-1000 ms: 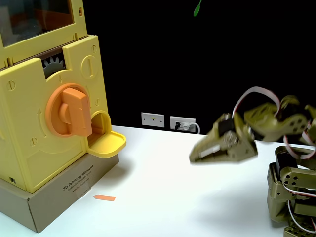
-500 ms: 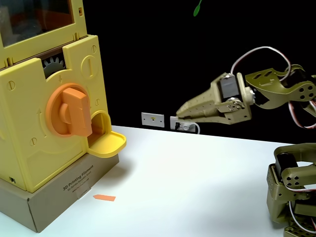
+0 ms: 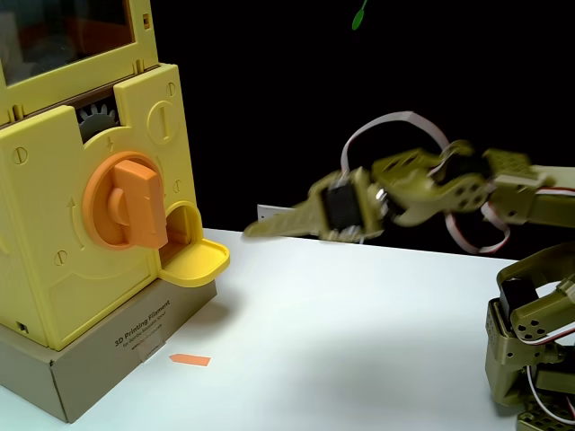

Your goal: Turn the button of vending machine.

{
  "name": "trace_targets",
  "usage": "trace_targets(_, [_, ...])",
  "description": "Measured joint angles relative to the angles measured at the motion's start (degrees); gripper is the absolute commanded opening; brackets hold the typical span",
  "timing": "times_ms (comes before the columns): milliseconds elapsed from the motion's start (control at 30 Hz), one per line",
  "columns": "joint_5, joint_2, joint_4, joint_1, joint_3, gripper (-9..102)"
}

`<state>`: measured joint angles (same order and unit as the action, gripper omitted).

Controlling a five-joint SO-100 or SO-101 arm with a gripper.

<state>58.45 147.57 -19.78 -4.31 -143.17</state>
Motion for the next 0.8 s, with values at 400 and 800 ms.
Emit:
trace_targets(400, [9.05, -15.38, 42.36, 2.11, -11.07, 31])
trace_targets(800, [14.85, -30.85, 43.42, 5.62, 1.23, 29])
